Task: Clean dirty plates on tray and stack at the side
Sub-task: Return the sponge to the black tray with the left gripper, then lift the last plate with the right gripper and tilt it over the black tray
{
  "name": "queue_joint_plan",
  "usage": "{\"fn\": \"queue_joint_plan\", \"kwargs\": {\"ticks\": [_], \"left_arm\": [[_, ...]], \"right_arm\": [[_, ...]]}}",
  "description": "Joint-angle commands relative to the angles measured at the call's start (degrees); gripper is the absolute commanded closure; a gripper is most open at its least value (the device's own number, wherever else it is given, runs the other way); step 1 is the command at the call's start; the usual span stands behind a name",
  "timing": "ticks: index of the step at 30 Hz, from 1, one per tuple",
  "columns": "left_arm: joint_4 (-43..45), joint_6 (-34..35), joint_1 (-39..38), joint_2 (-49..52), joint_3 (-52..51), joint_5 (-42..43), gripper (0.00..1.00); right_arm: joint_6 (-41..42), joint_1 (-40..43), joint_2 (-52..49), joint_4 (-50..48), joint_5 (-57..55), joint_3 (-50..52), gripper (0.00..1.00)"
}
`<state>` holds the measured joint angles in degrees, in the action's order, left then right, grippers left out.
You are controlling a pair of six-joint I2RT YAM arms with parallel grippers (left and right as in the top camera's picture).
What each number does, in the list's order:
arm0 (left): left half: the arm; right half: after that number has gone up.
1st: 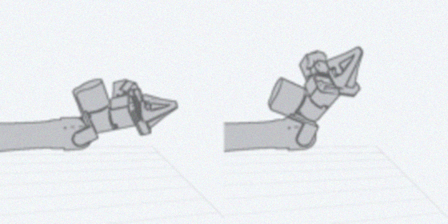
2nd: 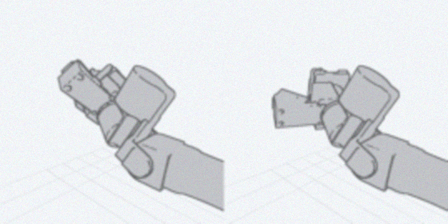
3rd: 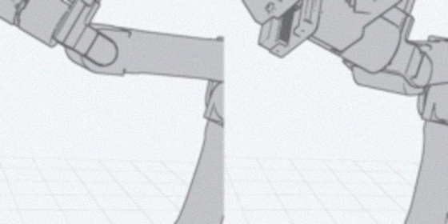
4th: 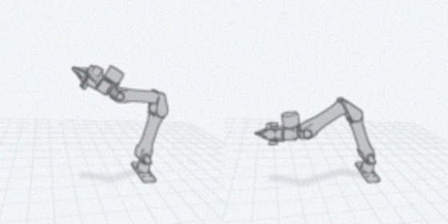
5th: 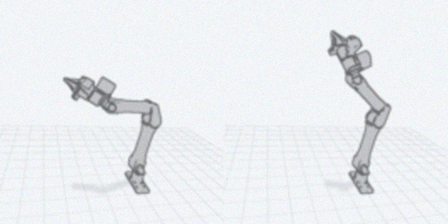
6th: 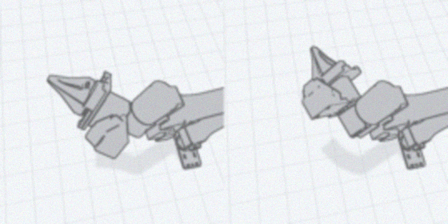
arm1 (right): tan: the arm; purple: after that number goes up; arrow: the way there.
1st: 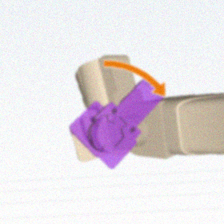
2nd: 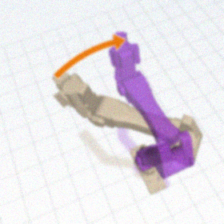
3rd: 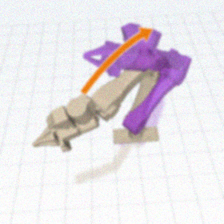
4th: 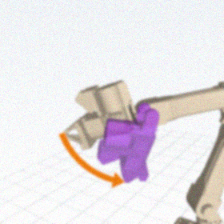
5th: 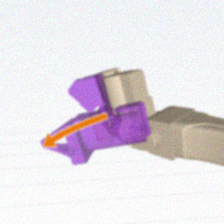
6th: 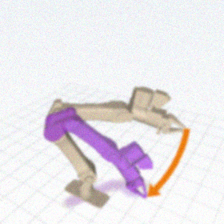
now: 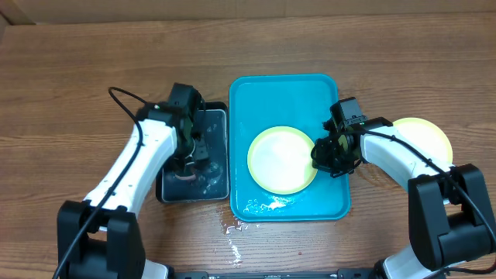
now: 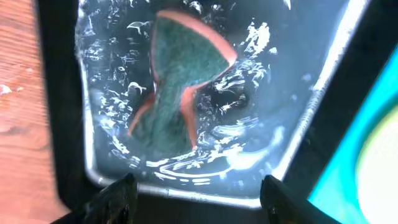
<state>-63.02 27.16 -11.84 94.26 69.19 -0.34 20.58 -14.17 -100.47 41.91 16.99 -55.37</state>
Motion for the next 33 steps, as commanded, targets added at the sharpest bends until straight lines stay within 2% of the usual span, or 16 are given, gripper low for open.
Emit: {"fn": "queue_joint_plan", "kwargs": {"ticks": [1,4,8,10,15,18,25,33], "left_arm": [[-4.28,-1.49,1.7,-2.16,7.91,1.79,0.36],[-10.21,-1.49,3.65,-4.66,14.73,1.75,0.34],[-16.44,-1.49,7.06,-9.42,23.32,1.92,0.22],[-18.62,-1.49,8.48,-11.96,26.6,1.99,0.14],[-22.29,-3.19,9.99,-19.34,33.31,3.58,0.08],[-22.69,-3.19,9.99,-24.2,35.15,3.61,0.0],[-22.27,-3.19,9.99,-34.29,35.5,3.45,0.0],[-24.94,-3.19,9.99,-37.13,35.45,3.08,0.0]], "right_arm": [[-0.07,0.63,-0.04,1.2,-2.75,-0.26,0.96],[-0.09,0.63,1.73,4.85,-2.84,-2.75,0.96],[-0.46,-0.57,6.14,10.05,-5.51,-8.2,0.96],[-3.28,-2.56,8.02,12.13,-6.29,-11.67,0.96],[-7.32,-10.99,9.27,15.19,-10.14,-22.01,0.96],[-7.04,-17.11,9.27,11.87,-16.44,-25.07,0.96],[-6.93,-31.32,5.33,-3.61,-32.76,-25.22,0.96],[-7.15,-39.17,1.99,-10.25,-45.11,-25.22,0.96]]}}
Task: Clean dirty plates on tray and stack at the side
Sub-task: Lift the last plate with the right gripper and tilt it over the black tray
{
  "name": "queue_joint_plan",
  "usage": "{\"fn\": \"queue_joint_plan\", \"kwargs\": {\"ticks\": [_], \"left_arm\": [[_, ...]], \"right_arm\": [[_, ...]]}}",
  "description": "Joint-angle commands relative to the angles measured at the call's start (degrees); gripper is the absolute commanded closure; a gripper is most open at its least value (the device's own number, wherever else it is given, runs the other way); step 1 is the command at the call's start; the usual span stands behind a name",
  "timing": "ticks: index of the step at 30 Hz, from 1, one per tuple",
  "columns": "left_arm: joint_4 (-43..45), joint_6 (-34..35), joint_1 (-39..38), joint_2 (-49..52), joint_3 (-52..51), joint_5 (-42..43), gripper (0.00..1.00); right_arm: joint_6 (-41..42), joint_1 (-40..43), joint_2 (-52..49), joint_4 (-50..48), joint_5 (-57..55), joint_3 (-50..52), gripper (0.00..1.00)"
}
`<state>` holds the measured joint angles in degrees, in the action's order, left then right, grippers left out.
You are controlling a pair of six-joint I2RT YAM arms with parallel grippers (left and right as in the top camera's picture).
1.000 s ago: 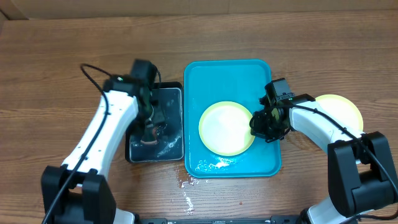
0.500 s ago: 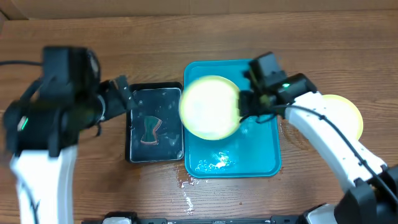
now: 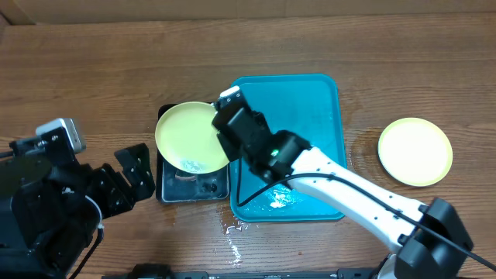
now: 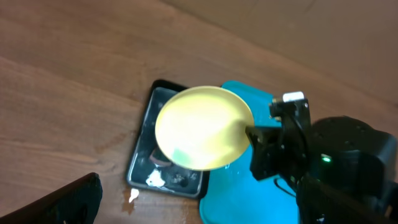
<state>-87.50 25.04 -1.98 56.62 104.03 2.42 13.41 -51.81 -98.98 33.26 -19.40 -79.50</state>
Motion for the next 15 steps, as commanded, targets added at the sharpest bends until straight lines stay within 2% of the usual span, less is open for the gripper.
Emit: {"fn": "queue_joint_plan", "kwargs": {"ticks": [1,15], "left_arm": [[-0.85,-1.07,0.13,0.61,0.61,0.33,0.0],[-1.18,-0.63,0.13,1.01,0.61,0.17,0.0]], "right_arm": [[0.02,-2.19,0.5,-2.01,-10.4,-1.14,0.96],[-0.42,-13.99,1.4,-3.89,-36.09,-1.16,0.96]]}}
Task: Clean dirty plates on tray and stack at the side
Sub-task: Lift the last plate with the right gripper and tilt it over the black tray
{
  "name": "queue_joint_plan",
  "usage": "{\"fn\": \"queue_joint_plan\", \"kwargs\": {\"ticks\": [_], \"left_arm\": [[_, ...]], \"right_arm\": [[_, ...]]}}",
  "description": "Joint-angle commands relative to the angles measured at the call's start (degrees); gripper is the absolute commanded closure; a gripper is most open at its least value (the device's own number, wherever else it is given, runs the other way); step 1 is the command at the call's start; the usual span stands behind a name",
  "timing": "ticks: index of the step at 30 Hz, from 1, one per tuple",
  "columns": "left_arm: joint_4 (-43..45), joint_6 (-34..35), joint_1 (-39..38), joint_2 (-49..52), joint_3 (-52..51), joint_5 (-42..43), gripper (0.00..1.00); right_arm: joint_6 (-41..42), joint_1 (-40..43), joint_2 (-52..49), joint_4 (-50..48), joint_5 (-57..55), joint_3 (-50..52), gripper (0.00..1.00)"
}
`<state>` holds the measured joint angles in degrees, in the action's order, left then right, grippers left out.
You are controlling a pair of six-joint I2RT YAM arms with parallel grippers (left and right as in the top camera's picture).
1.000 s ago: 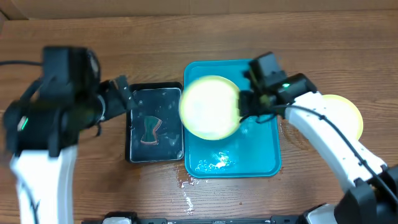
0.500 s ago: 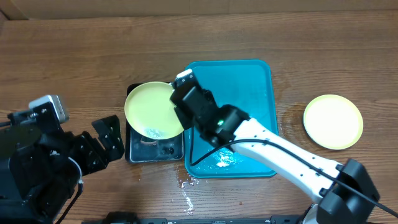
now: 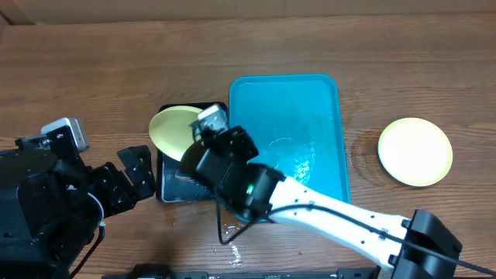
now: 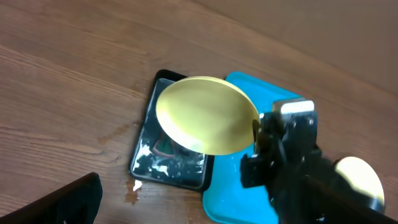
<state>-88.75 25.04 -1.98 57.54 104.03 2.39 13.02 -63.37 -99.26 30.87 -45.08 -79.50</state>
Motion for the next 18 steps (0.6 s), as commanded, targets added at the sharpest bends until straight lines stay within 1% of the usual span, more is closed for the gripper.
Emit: {"fn": "queue_joint_plan", "kwargs": {"ticks": [1,7,11,18], "left_arm": [[0.07,-0.63,0.13,0.09,0.61,0.2,0.0],[0.07,-0.63,0.13,0.09,0.61,0.2,0.0],[0.07,-0.63,0.13,0.09,0.61,0.2,0.0],[0.07,-0.63,0.13,0.09,0.61,0.2,0.0]], "right_arm": [[-0.04,-3.15,1.84,-2.03,-11.76,-1.16,0.96],[-0.09,-6.36,3.04,-2.43,-14.08,-1.16,0.96],[-4.5,-7.65,3.85,-2.82,-14.08,-1.16,0.96],[-4.66,-7.89,4.44,-3.13,-14.51,-1.16,0.96]]}}
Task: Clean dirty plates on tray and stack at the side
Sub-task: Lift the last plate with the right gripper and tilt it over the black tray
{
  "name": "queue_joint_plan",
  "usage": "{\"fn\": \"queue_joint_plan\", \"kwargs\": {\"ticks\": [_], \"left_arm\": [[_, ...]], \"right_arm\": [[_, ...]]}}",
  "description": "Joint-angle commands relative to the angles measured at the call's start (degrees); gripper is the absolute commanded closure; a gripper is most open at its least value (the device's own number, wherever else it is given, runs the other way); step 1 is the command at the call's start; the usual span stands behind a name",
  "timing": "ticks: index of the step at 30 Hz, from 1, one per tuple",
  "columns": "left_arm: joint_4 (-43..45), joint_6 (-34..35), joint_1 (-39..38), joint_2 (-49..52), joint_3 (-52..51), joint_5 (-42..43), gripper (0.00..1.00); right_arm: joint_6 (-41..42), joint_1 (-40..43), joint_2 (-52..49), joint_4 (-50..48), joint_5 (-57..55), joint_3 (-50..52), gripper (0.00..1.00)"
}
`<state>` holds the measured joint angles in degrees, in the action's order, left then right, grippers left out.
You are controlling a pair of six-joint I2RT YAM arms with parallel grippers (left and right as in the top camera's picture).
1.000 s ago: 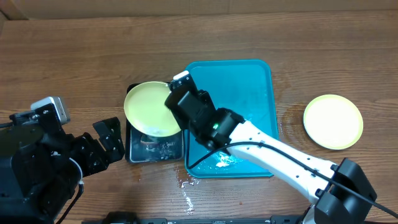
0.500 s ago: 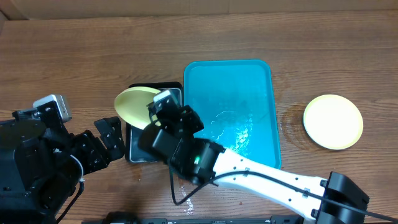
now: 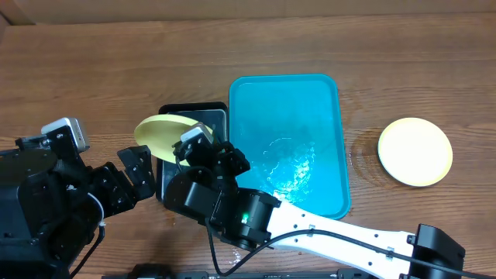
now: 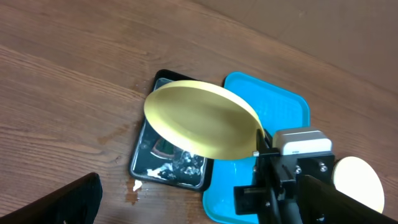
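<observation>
My right gripper [image 3: 184, 149] is shut on the rim of a yellow-green plate [image 3: 160, 135], holding it tilted in the air above the black water tub [image 3: 208, 116]. In the left wrist view the same plate [image 4: 200, 122] hangs over the tub [image 4: 169, 163], gripped at its right edge. A sponge [image 4: 163, 147] lies in the foamy water. The blue tray [image 3: 288, 139] is wet and holds no plates. A second pale plate [image 3: 415, 151] lies on the table at the right. My left gripper [image 3: 128, 180] stands open and empty, left of the tub.
Drops and a small puddle [image 3: 232, 229] wet the wooden table [image 3: 93, 70] in front of the tub and tray. The raised right arm [image 3: 256, 217] crosses low over the tray's front edge.
The right gripper has carried the plate a little further left, past the tub's left edge, and the arm looms larger under the overhead camera. The left arm has not moved.
At first my left gripper hung open over the sponge in the tub, and the right was at the rim of the plate on the tray. Then the left arm was drawn back to the left and the right held the plate above the tub, where it stays.
</observation>
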<state>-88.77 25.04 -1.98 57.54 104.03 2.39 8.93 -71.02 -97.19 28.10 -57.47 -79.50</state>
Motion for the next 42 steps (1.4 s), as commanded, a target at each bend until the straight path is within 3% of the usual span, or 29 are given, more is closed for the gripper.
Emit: {"fn": "queue_joint_plan", "kwargs": {"ticks": [1,42], "left_arm": [[0.09,-0.63,0.13,0.09,0.61,0.2,0.0],[0.09,-0.63,0.13,0.09,0.61,0.2,0.0]], "right_arm": [[-0.72,-0.24,2.36,-0.37,-2.12,-1.16,0.96],[-1.75,-0.15,2.38,-1.05,-2.1,-1.16,0.96]]}}
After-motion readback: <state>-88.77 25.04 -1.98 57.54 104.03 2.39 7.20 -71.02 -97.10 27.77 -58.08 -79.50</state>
